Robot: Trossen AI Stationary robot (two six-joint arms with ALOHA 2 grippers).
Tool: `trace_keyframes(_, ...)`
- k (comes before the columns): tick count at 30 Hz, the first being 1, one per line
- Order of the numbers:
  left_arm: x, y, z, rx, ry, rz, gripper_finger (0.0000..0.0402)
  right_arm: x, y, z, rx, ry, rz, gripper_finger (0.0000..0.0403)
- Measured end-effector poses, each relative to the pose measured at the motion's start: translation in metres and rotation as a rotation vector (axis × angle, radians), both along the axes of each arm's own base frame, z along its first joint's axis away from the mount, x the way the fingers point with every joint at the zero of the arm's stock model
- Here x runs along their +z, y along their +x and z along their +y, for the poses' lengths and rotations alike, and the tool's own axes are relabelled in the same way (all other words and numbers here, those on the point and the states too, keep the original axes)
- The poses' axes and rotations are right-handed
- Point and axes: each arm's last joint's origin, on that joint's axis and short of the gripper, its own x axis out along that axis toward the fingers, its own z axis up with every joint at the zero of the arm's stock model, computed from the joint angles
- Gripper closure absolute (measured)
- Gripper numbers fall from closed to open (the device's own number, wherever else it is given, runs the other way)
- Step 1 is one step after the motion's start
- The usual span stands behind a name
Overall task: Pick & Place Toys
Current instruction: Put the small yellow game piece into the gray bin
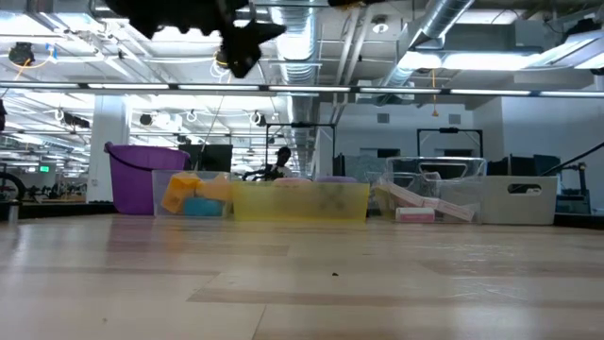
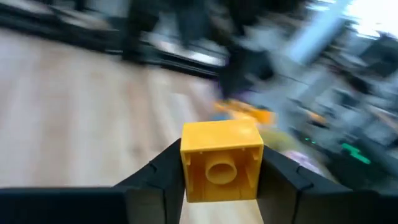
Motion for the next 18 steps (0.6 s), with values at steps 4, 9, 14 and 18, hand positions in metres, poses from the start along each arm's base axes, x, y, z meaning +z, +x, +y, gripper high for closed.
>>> trace_keyframes(4,0.006,-0.024,0.008,0.04,0.054,-0.017,0.0143,0.002,-0.015,-0.008,-0.212,-0.053,-0.054,0.0266)
trace_keyframes(9,0.001,-0.049,0.012,0.186,0.172,-0.058,0.0143,0.022,-0.047,-0.051,-0.394,0.047,-0.108,0.0249)
trace_keyframes(14,-0.015,-0.071,0.015,0.341,0.254,-0.061,0.0143,0.045,-0.098,-0.114,-0.65,0.142,-0.129,0.0244)
trace_keyframes(18,-0.03,-0.086,0.017,0.425,0.279,-0.044,0.0142,0.055,-0.135,-0.152,-0.854,0.183,-0.136,0.0259)
